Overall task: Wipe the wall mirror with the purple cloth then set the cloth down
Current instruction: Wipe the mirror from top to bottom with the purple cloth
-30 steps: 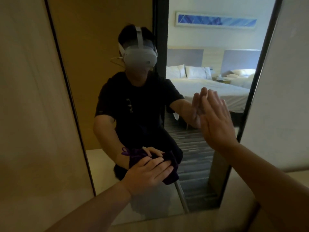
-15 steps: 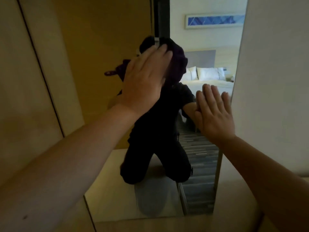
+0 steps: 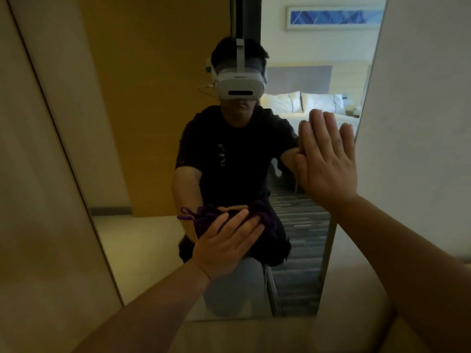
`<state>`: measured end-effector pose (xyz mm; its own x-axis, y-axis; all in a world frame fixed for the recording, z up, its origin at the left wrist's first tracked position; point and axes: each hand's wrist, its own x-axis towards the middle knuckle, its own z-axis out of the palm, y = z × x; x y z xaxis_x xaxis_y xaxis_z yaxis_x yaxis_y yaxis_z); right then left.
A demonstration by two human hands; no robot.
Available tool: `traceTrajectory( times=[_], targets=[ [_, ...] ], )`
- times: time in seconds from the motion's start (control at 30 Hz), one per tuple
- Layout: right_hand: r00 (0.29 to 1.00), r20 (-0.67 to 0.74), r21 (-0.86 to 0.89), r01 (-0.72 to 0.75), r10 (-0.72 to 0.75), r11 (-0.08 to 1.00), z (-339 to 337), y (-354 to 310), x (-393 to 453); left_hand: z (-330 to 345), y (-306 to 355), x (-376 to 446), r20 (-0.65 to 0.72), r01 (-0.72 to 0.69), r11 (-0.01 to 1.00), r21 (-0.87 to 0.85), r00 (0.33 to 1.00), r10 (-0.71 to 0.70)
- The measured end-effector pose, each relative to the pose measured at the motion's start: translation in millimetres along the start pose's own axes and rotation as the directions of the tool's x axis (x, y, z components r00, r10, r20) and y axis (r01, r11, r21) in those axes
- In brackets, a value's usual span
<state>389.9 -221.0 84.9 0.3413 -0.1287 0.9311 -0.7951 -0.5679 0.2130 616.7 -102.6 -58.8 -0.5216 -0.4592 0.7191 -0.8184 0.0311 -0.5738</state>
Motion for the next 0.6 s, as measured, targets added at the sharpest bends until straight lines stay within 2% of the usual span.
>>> traceTrajectory(
  times=[0.17,0.23,0.33,0.5,0.6],
  targets=[
    [0.991,0.131,0.042,-0.041,0.036,0.998,-19,-4,3,-25,-8,15,0.103,0.029,0.991,-0.129,0.995,-0.015],
    [0.986,0.159,0.114,-0.061,0.043,0.992,-31,-3,3,-36,-12,30,0.093,0.025,0.982,-0.188,0.996,-0.008],
    [0.974,0.175,0.201,-0.176,0.142,0.964,-49,10,-8,-54,-24,72,-0.024,0.04,0.969,-0.243,0.999,-0.047],
    [0.918,0.23,0.044,-0.341,0.322,0.939,-57,62,-16,-82,-70,215,-0.28,0.098,0.983,-0.155,0.95,-0.139],
    [0.887,0.285,-0.028,-0.371,0.363,0.928,-46,91,-6,-89,-86,281,-0.231,0.229,0.967,-0.112,0.94,-0.25]
  ],
)
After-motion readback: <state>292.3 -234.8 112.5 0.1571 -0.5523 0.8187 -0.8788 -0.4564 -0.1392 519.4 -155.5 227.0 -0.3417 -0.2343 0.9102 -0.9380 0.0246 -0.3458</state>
